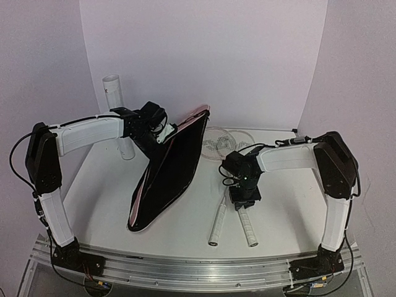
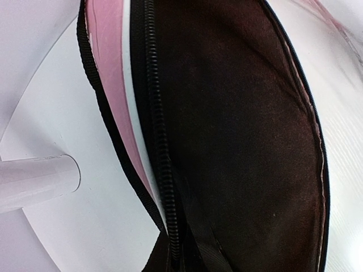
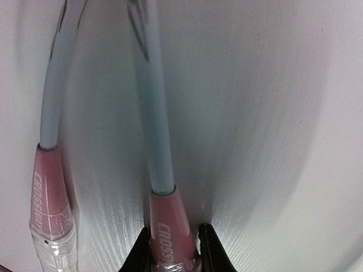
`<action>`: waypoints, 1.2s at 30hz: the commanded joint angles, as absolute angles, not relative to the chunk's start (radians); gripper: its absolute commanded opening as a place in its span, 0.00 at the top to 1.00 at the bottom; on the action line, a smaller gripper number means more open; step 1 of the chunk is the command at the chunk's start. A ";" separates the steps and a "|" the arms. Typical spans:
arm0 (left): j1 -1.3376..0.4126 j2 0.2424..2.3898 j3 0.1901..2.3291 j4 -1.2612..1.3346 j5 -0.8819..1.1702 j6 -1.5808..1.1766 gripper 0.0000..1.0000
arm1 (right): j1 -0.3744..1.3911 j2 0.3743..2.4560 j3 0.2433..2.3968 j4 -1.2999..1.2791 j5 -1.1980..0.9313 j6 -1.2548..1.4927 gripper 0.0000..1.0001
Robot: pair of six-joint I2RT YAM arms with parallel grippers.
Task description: Pack up the badminton gear
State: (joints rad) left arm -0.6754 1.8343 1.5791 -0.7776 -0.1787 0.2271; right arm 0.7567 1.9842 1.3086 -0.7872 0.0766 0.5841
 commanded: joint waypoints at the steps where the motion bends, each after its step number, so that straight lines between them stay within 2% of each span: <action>1: -0.673 1.815 1.678 -0.764 -0.191 0.186 1.00 | 0.753 2.007 1.316 -0.753 0.102 0.582 1.00; 9: -0.673 1.844 1.678 -0.703 -0.183 0.175 1.00 | 0.752 1.866 1.298 -0.730 0.050 0.649 1.00; 18: -0.670 1.899 1.720 -0.696 -0.155 0.125 1.00 | 0.753 1.678 1.122 -0.647 0.030 0.787 1.00; 23: -0.670 1.920 1.743 -0.701 -0.151 0.117 1.00 | 0.753 1.730 1.057 -0.566 -0.021 0.833 1.00; 36: -0.670 1.911 1.720 -0.693 -0.160 0.118 1.00 | 0.755 1.772 1.015 -0.563 -0.012 0.868 1.00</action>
State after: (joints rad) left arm -0.6735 1.9202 1.6844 -0.7578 -0.1566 0.1295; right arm 0.7551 1.7782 1.0210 -0.5777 0.0007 0.8521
